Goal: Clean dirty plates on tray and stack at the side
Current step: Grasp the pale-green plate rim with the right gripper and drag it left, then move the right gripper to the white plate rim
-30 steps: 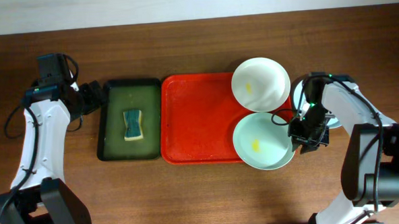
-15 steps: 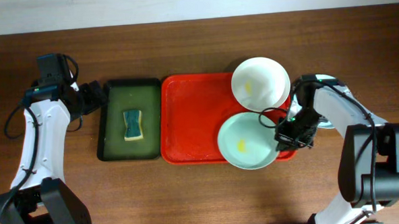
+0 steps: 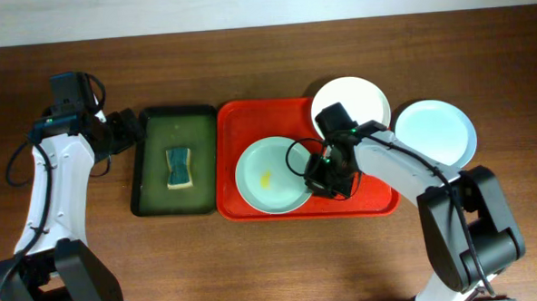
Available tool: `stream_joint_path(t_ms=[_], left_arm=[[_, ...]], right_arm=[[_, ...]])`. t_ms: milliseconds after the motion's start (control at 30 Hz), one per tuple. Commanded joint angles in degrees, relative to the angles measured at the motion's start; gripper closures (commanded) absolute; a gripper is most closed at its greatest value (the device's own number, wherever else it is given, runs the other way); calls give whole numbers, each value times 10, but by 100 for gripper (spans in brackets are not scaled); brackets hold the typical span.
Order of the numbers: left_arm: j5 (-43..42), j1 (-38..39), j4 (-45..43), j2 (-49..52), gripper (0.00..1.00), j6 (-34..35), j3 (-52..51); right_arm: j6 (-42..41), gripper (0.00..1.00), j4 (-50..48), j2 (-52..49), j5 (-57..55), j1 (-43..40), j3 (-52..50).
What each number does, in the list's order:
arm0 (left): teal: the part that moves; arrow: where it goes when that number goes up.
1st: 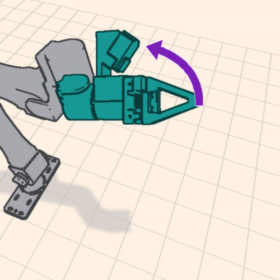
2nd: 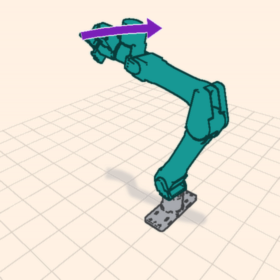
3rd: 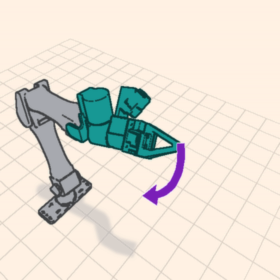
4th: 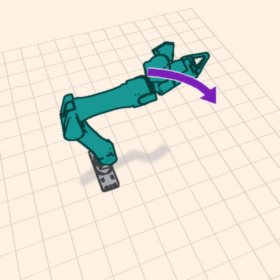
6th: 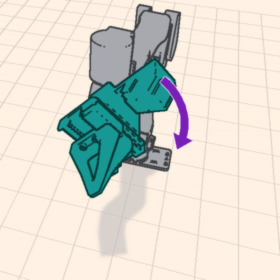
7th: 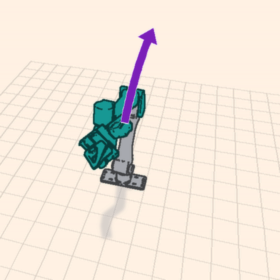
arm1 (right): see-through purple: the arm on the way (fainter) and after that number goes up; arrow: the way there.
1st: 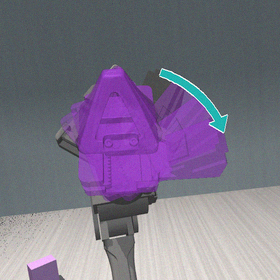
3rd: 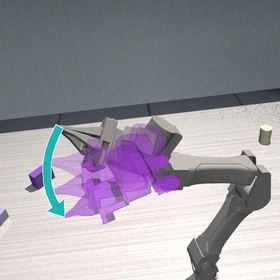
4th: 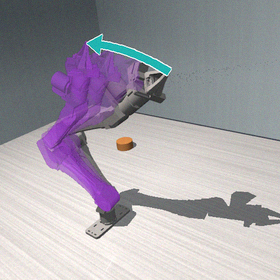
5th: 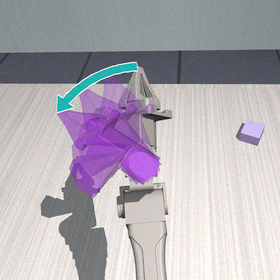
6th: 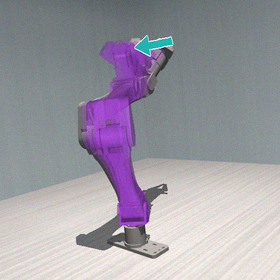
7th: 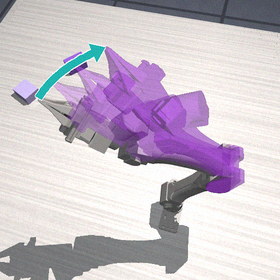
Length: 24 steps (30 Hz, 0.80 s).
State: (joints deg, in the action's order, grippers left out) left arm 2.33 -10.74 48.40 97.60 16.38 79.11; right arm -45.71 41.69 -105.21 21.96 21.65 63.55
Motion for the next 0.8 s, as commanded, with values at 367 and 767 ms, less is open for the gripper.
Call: stream_joint_path(t_ms=[367, 767], left_arm=[[0, -3, -1, -8, 1, 8, 6], [0, -3, -1, -8, 1, 8, 6]], right_arm=[[215, 63, 225, 6, -196, -20, 236], [254, 96, 169, 6, -193, -23, 161]])
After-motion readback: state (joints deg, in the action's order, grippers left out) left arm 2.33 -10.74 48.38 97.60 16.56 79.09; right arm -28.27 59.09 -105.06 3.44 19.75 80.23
